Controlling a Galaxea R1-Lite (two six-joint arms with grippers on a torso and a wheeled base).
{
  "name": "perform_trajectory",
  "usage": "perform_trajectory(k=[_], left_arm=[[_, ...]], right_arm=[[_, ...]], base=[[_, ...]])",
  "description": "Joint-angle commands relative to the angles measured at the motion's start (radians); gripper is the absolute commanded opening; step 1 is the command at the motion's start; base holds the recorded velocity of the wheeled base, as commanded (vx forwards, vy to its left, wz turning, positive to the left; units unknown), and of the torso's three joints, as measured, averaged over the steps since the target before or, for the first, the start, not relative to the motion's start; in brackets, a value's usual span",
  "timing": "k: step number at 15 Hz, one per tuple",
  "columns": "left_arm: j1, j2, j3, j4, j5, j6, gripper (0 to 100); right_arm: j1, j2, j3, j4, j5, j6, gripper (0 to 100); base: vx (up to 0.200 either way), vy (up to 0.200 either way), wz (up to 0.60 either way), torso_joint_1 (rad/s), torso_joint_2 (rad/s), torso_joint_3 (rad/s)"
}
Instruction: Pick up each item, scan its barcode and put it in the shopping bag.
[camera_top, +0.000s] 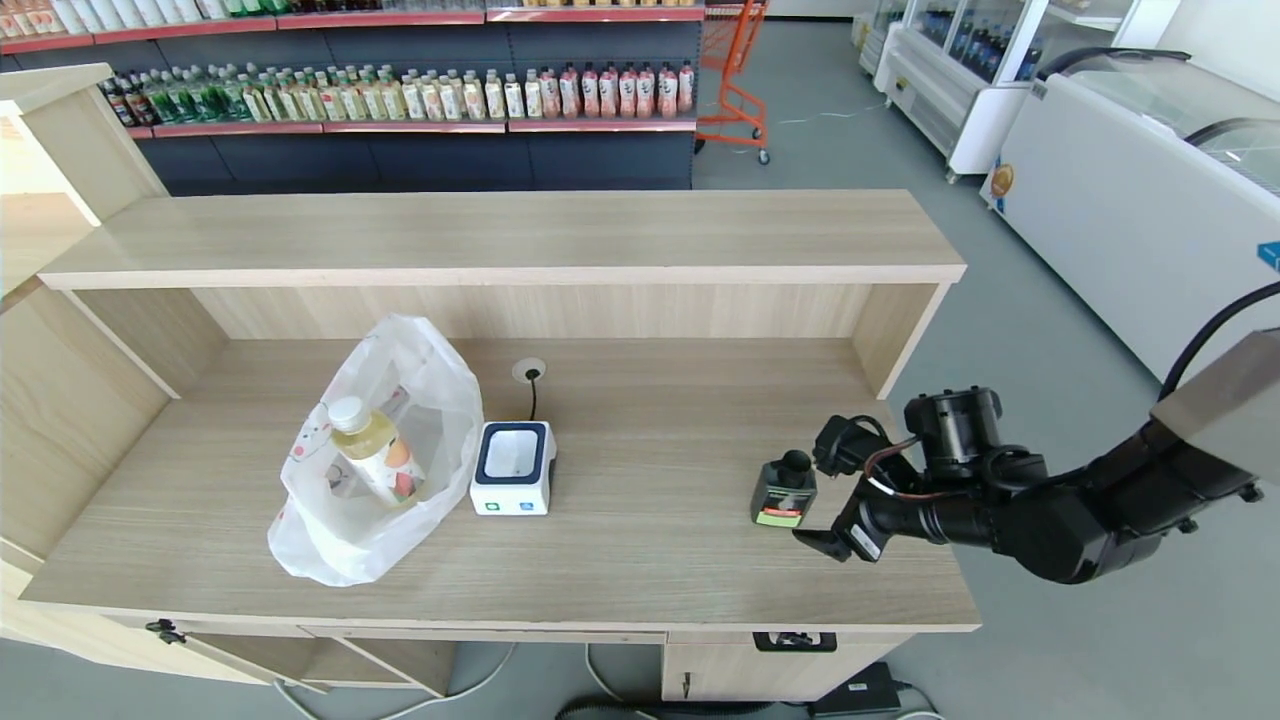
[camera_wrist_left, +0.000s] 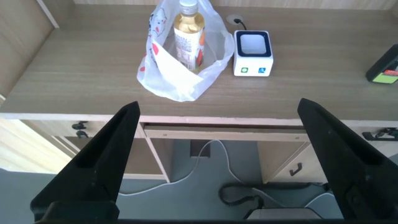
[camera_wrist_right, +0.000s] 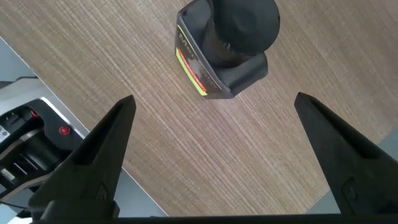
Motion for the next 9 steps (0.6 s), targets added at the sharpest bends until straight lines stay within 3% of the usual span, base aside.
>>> perform_trajectory(k=[1,9], left_arm=[[0.000,0.000,0.000,0.000,0.000,-0.001,100],[0.000,0.000,0.000,0.000,0.000,-0.001,100]], right_arm=[[0.007,0.030,-0.018,-0.001,0.001,0.001,100],[0.024,0.122,-0.124,-0.001,0.007,0.002,100]], base=[[0.000,0.000,0.00,0.000,0.00,0.000],[0.000,0.000,0.00,0.000,0.00,0.000]])
